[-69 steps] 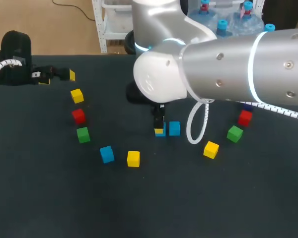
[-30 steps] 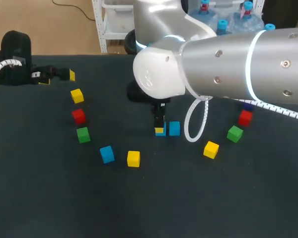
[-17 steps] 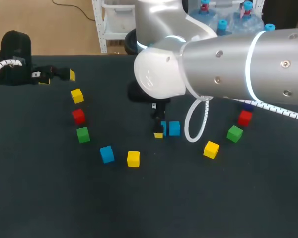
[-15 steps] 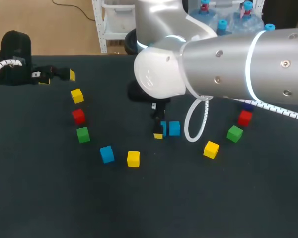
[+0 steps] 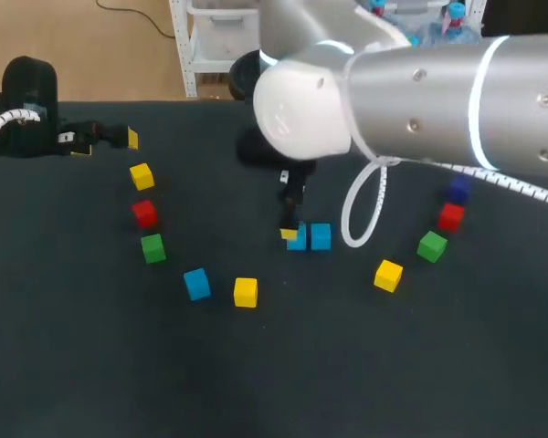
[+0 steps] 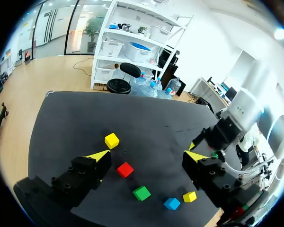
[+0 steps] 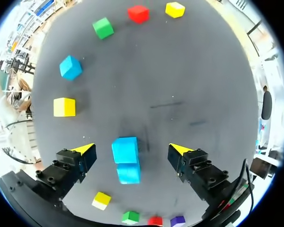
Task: Place the blue cubes, place green cubes on the blue cubes, place the yellow cubes on the green cubes, then place the red cubes on the yellow cubes, and place purple cube on the red cubes.
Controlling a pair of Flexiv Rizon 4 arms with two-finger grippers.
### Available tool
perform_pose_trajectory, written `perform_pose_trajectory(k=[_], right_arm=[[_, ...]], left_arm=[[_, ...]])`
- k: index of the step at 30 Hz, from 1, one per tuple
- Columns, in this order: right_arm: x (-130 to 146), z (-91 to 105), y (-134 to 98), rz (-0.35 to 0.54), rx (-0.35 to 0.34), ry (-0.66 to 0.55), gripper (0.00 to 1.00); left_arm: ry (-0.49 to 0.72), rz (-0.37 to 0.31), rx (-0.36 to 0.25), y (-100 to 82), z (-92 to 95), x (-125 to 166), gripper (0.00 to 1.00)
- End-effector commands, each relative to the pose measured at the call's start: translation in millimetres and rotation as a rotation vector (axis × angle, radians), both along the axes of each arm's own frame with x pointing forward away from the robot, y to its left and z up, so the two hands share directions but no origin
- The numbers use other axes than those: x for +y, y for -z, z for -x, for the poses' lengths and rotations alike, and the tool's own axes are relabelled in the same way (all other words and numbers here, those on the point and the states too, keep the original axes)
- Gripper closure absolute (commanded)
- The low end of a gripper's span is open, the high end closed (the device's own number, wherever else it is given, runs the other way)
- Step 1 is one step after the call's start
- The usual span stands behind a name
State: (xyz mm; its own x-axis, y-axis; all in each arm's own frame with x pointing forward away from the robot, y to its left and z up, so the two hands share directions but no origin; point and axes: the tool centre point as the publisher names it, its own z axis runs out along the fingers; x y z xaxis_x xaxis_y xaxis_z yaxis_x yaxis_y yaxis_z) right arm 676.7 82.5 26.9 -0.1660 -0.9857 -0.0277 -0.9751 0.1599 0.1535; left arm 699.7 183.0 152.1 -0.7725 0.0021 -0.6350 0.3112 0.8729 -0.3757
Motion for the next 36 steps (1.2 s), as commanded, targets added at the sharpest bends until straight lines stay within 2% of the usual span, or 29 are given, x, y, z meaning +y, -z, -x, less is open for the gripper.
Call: perform_pose_trajectory(k=[1,3,6,14,19,22,25,28,30,36], right_arm=[[-8.0,13.0,-23.8,-0.033,-0.015,0.024,0.0],[-9.2,16.1,-30.6,-0.039,-0.016,0.04,0.0],[-13.9,22.3,-43.9,-0.097,-0.038,0.047,0.0],[-55.6,8.1,-99.8,-0.389,-0.171,0.24,0.0],[-90.0,0.5,-126.8,-0.567,-0.286,0.364,0.0],[-107.1,-1.4,-130.2,-0.619,-0.326,0.414,0.0],[-119.3,3.6,-127.0,-0.611,-0.403,0.412,0.0],[-131.4,11.8,-126.9,-0.653,-0.454,0.427,0.0],[-140.5,14.3,-128.4,-0.697,-0.461,0.453,0.0],[-165.1,12.9,-129.5,-0.73,-0.501,0.549,0.0]], left_arm=[[0.006,0.01,-0.007,1.7,0.5,2.1,0.0],[0.006,0.01,-0.007,1.7,0.5,2.1,0.0],[0.006,0.01,-0.007,1.7,0.5,2.1,0.0],[0.006,0.01,-0.007,1.7,0.5,2.1,0.0],[0.006,0.01,-0.007,1.7,0.5,2.1,0.0],[0.006,0.01,-0.007,1.7,0.5,2.1,0.0],[0.006,0.01,-0.007,1.7,0.5,2.1,0.0],[0.006,0.01,-0.007,1.7,0.5,2.1,0.0],[0.006,0.01,-0.007,1.7,0.5,2.1,0.0],[0.006,0.01,-0.007,1.7,0.5,2.1,0.0]])
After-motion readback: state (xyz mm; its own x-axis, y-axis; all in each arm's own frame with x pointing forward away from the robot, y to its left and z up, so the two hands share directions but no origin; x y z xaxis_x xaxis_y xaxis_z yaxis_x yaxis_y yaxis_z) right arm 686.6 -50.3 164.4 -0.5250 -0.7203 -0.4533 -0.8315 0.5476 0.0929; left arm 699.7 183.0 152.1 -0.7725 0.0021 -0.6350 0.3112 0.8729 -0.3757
